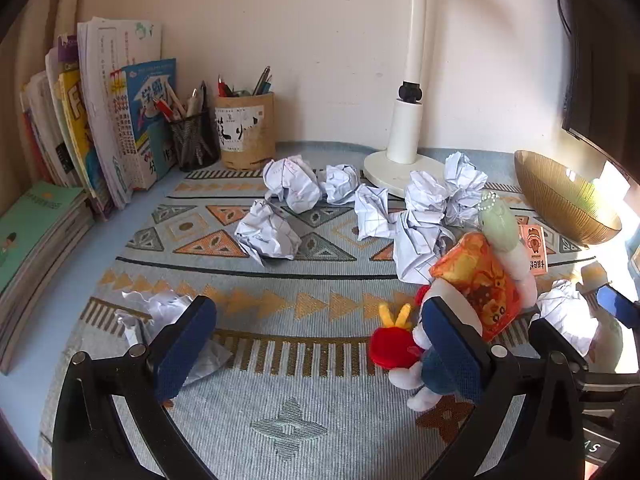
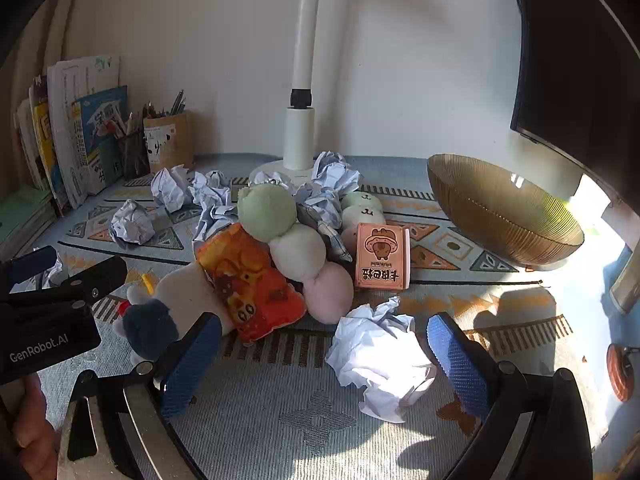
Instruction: Organize objects
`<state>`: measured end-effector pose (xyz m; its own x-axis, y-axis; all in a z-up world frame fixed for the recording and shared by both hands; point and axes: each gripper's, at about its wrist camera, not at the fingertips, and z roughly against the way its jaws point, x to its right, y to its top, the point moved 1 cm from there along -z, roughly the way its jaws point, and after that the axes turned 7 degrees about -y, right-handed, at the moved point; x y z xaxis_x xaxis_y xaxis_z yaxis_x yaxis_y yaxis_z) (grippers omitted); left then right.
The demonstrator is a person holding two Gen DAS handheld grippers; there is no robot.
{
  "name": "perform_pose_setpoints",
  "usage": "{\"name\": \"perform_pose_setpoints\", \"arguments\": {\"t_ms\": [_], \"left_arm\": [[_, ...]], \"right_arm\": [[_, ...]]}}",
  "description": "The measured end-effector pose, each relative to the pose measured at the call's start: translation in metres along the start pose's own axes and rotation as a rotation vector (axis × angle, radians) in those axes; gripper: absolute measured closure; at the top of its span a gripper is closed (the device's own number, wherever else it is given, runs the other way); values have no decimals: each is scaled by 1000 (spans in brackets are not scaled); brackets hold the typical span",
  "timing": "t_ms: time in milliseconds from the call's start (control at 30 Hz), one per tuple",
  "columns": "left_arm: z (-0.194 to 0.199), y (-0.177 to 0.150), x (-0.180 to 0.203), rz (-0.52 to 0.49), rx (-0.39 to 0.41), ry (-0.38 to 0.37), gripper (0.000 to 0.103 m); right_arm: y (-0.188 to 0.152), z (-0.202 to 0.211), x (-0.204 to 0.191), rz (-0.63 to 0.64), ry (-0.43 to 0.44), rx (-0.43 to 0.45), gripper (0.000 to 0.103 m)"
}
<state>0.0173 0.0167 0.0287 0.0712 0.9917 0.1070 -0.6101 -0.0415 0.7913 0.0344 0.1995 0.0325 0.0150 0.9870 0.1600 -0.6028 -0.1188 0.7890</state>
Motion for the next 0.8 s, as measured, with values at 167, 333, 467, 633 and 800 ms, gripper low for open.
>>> {"name": "perform_pose_setpoints", "arguments": {"t_ms": [167, 333, 467, 633, 800], "left_arm": [[-11, -6, 4, -18, -59, 10, 1], [-6, -4, -2, 3, -45, -10, 1], [-4, -1, -2, -4, -44, -35, 1], [-4, 1, 7, -49, -45, -18, 1], [-4, 2, 1, -26, -50, -26, 1]], "right_arm": [[-2, -18, 14, -56, 28, -96, 0], [-3, -18, 23, -103, 56, -103, 0], [-1, -16, 23, -111, 52, -101, 0], [0, -17, 23, -103, 43, -106, 0], [0, -18, 25, -107, 38, -109, 0]]}}
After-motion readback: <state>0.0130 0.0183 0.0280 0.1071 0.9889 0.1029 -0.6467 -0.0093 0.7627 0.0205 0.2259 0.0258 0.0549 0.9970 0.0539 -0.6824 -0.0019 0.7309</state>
